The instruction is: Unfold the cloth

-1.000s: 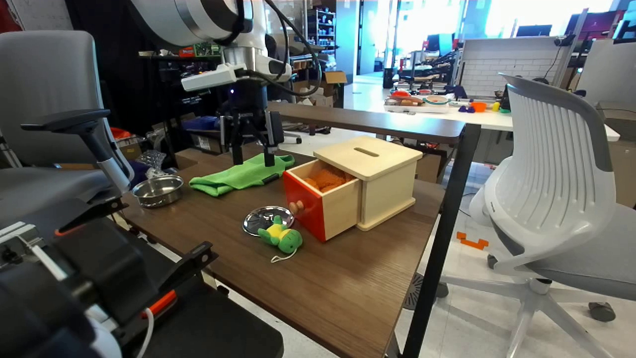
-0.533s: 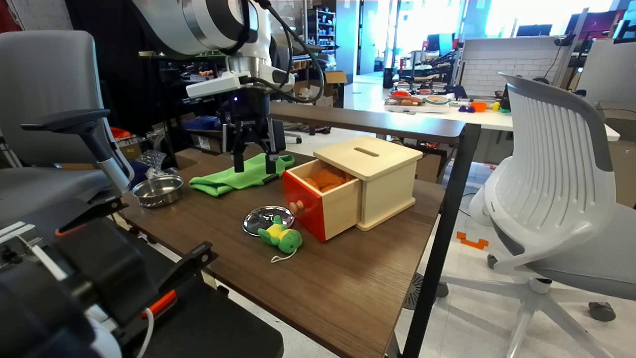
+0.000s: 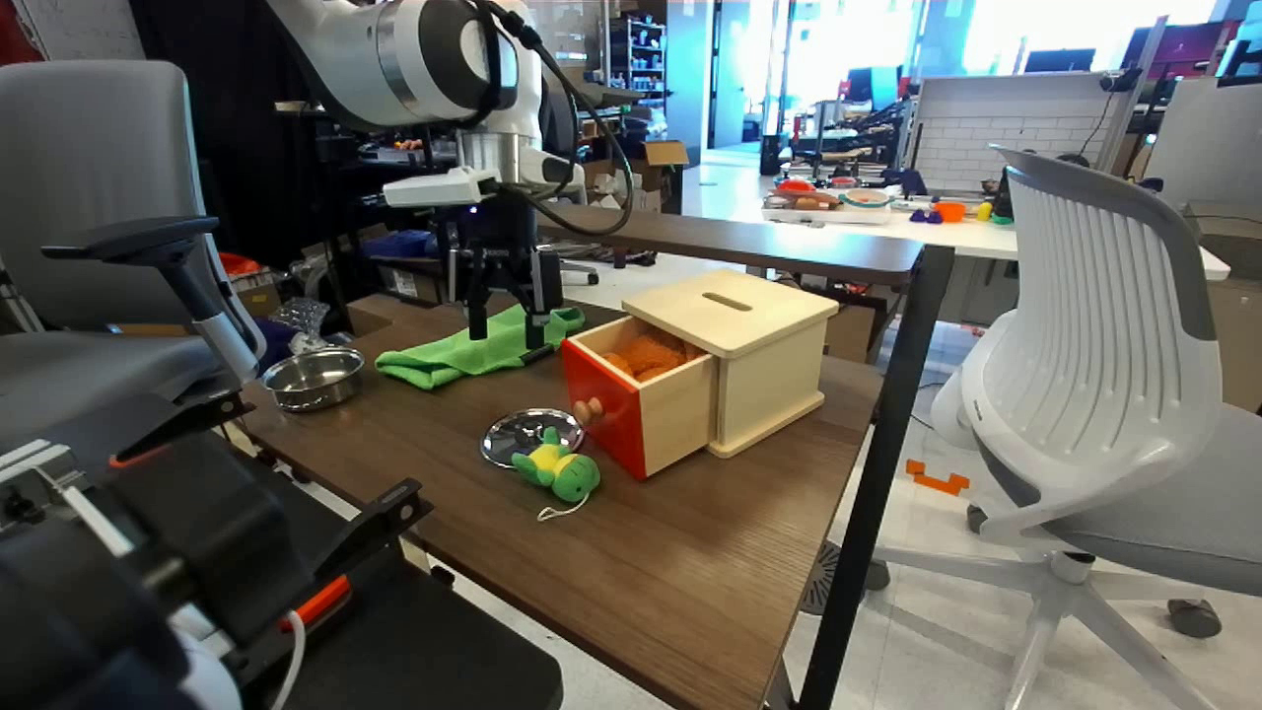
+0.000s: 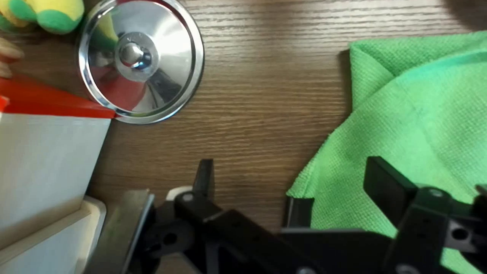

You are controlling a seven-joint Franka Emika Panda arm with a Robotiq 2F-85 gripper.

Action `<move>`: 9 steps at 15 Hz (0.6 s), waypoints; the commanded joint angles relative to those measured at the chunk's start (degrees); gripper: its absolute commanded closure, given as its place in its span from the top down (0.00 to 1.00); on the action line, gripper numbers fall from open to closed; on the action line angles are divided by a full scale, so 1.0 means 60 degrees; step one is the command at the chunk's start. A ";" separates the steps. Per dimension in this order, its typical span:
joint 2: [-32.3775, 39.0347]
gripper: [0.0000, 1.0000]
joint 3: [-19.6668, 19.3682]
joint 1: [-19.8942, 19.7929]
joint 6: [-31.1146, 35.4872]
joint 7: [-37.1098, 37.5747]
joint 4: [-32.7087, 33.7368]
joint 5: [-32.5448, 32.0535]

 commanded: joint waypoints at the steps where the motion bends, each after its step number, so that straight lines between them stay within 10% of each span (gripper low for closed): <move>1: 0.0338 1.00 -0.0131 0.0060 0.0057 -0.0254 0.0415 0.0359; 9: 0.0944 1.00 -0.0389 0.0111 -0.0378 -0.0160 0.1228 0.0294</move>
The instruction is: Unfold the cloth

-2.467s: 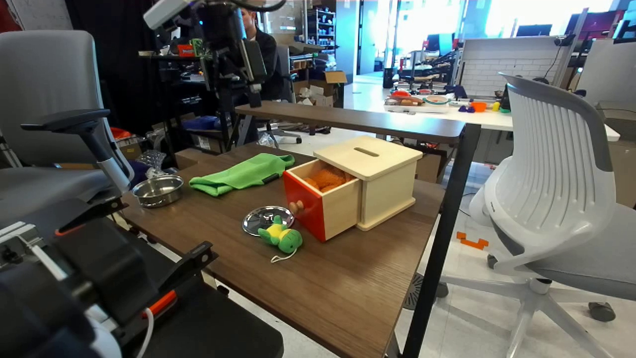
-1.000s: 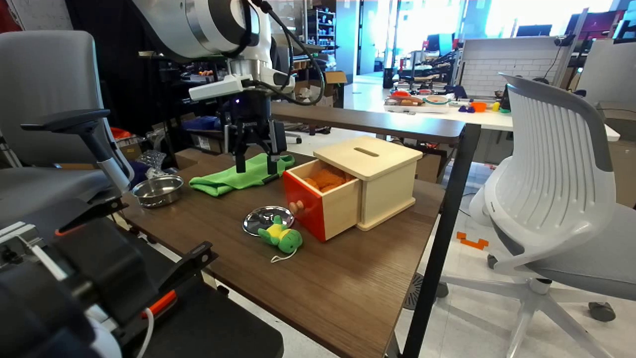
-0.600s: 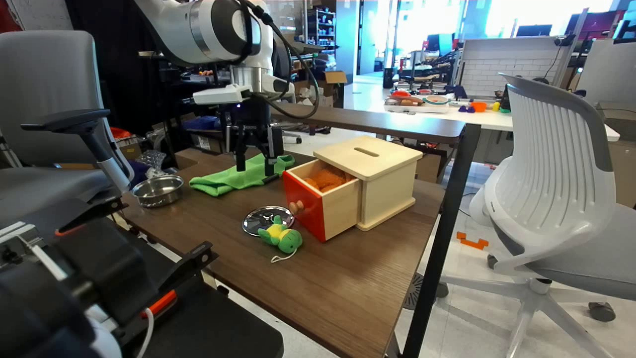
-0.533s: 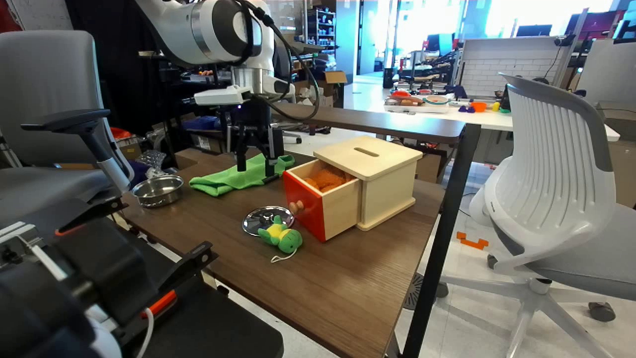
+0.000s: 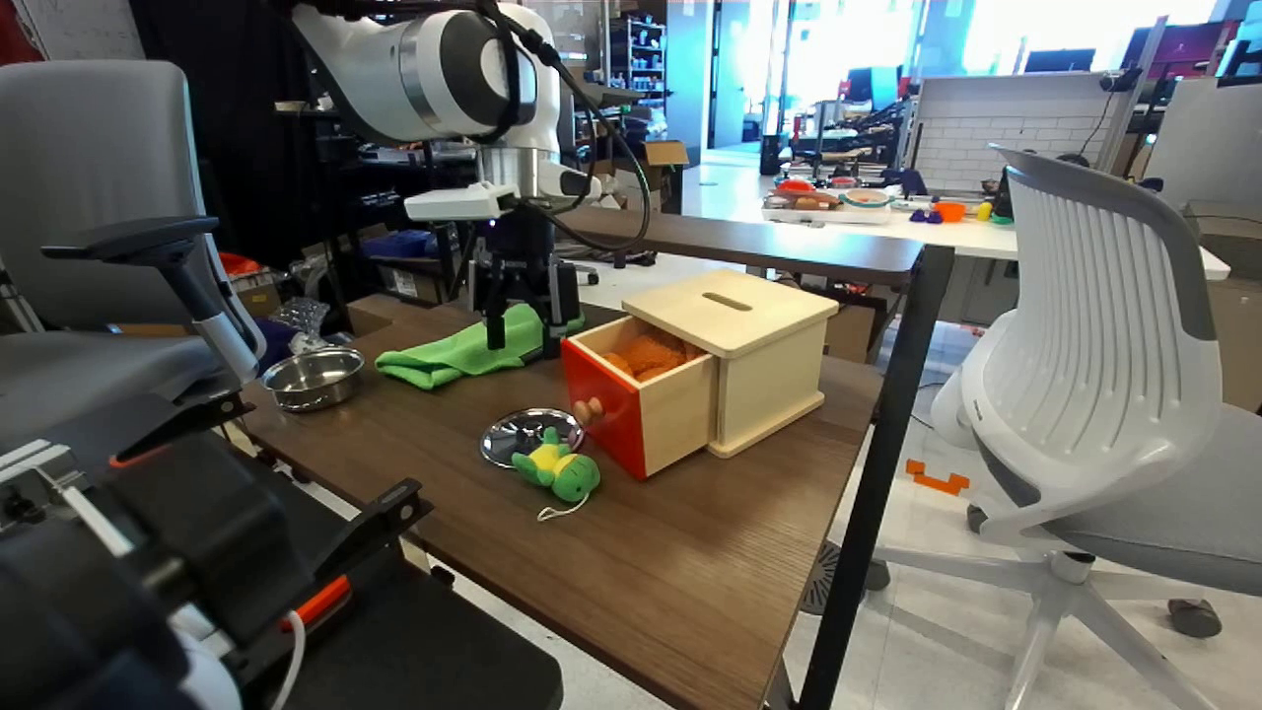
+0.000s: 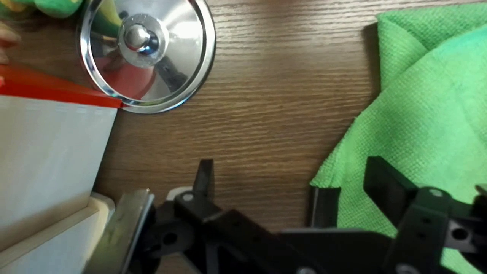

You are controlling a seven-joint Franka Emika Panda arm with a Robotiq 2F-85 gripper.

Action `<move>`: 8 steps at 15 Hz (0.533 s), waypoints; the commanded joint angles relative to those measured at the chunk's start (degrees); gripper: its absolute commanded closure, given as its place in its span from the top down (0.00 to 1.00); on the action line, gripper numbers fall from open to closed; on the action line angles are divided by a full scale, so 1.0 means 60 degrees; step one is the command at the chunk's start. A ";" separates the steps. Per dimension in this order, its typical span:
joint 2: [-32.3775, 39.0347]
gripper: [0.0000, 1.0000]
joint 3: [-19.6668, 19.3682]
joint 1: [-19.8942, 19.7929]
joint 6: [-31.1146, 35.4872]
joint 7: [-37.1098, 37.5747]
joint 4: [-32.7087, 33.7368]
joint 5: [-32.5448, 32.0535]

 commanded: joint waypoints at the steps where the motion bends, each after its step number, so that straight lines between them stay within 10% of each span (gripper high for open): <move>1: 0.0564 1.00 -0.0164 0.0129 -0.0501 -0.0135 0.0890 0.0185; 3: 0.0770 1.00 -0.0182 0.0178 -0.0666 -0.0084 0.1188 0.0158; 8: 0.1346 0.49 -0.0222 0.0170 -0.1249 -0.0028 0.2068 0.0193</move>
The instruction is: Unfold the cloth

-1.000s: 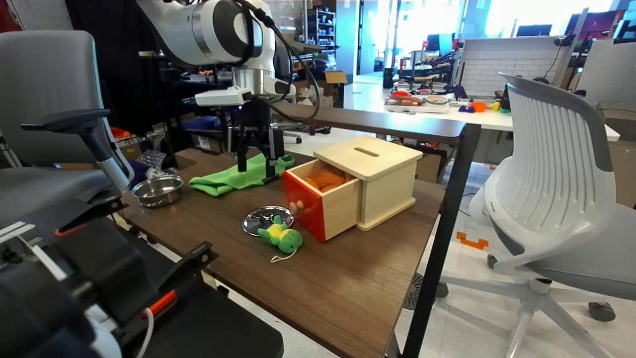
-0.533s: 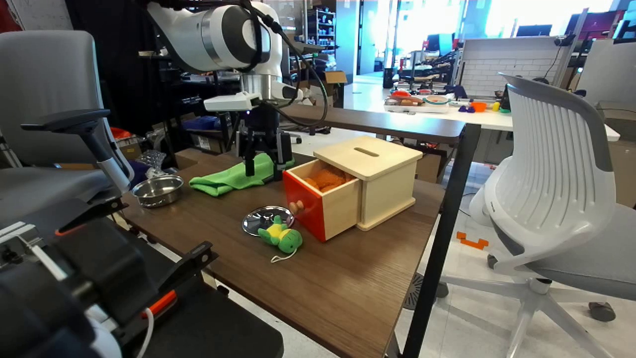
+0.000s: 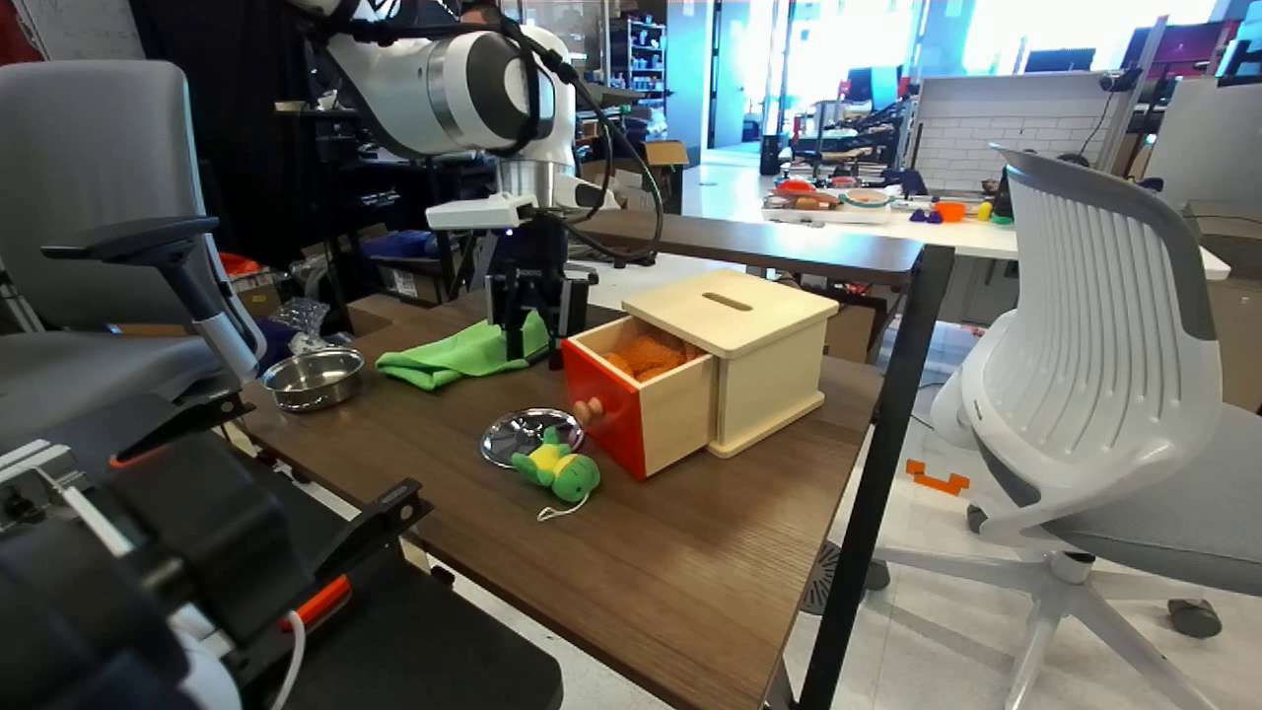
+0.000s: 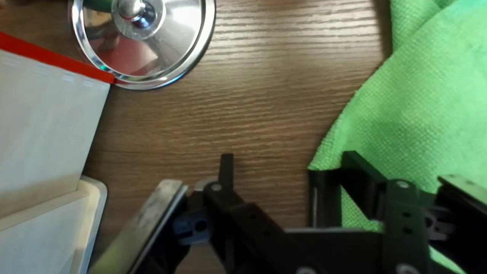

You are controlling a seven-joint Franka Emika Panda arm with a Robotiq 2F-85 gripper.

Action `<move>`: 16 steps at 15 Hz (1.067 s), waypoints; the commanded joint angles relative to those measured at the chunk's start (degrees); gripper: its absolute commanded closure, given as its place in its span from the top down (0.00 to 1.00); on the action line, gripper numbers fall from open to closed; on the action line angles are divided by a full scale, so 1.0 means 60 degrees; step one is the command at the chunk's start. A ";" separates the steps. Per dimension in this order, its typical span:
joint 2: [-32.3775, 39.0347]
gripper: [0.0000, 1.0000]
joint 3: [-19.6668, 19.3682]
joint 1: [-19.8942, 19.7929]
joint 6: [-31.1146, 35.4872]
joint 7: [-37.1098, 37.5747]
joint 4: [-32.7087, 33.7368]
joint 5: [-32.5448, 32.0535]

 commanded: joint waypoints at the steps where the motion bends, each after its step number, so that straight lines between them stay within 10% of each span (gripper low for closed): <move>1: 0.0539 0.42 -0.0192 0.0141 -0.0682 -0.0035 0.0974 0.0190; 7: 0.0869 0.00 -0.0289 0.0131 -0.1120 0.0028 0.1632 0.0142; 16: -0.0641 0.02 -0.0673 0.0212 -0.0676 0.0399 0.0054 -0.0039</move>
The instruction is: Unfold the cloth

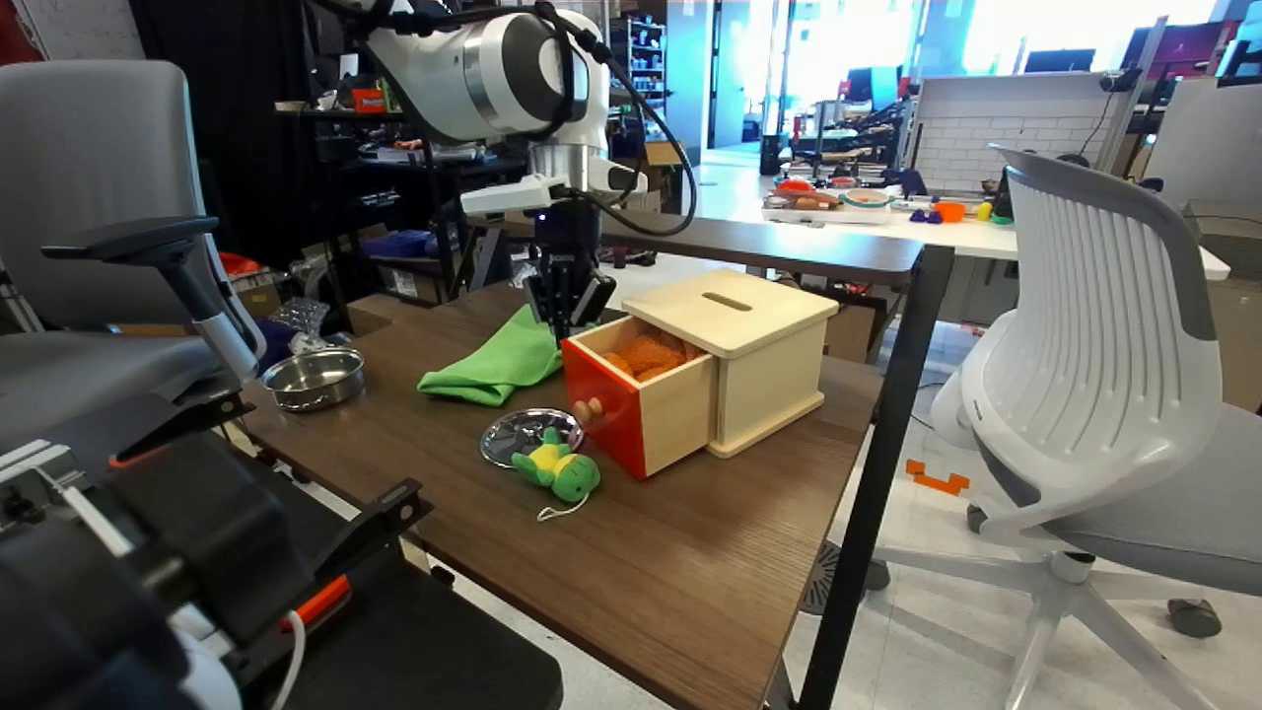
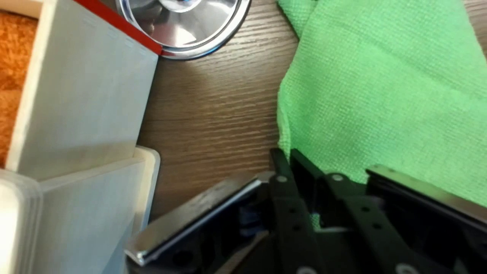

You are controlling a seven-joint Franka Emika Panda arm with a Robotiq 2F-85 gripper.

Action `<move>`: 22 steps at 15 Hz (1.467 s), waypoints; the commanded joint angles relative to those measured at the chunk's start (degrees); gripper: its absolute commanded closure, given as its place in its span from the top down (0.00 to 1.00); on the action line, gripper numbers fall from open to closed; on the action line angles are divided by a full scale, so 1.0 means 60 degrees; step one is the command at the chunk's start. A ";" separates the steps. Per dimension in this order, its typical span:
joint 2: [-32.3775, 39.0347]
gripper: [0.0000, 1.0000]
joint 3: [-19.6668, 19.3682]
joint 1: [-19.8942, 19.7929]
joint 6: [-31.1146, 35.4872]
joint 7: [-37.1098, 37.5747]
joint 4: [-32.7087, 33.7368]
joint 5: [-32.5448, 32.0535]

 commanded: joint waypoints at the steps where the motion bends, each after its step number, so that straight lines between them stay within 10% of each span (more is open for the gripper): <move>1: -0.1329 0.02 -0.0398 0.0413 0.0229 0.0316 -0.1523 -0.0402; 12: -0.3302 0.02 -0.0428 0.2510 0.0486 0.2198 -0.3888 -0.4204; 22: -0.3404 0.02 0.0992 0.1995 0.1427 -0.0029 -0.3869 -0.2670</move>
